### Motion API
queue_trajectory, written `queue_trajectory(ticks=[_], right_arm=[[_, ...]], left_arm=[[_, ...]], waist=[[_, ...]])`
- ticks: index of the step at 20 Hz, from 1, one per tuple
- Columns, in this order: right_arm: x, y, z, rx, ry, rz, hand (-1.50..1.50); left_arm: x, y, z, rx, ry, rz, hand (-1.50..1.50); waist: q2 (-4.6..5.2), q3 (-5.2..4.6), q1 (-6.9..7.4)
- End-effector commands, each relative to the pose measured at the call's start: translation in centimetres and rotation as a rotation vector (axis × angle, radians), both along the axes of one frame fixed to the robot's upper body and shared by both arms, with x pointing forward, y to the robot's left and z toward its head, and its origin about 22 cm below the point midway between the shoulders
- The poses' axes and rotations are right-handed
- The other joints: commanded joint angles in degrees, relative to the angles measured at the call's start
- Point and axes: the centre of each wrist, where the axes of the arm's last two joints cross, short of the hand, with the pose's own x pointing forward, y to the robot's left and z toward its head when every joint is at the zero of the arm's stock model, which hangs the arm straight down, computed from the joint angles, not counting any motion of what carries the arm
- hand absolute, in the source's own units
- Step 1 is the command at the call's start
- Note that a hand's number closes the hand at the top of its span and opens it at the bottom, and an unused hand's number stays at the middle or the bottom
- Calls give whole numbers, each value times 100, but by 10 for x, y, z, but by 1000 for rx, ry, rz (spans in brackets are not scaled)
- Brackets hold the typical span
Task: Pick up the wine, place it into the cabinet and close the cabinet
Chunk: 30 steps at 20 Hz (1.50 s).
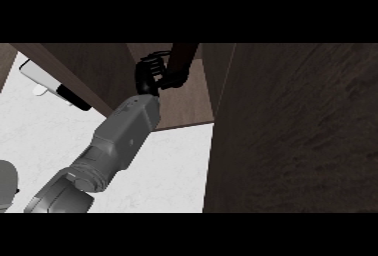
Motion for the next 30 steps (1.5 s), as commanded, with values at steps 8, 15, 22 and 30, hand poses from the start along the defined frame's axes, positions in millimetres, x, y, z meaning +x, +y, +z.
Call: queue_trajectory(ticks=[8,15,22,30], right_arm=[[-5,2,2,-4,-23,35,-150],[-4,2,-1,-1,-17,40,-150],[-4,5,-2,-17,-33,63,-150],[-2,3,-2,-5,-23,59,-150]], left_arm=[[2,39,-6,370,-10,110,150],[-4,56,-19,434,43,177,150],[-1,63,-14,450,52,128,-150],[-3,72,-18,419,70,138,-150]], waist=[[66,-6,-85],[91,-14,-80],[144,-20,-158],[131,-24,-110]])
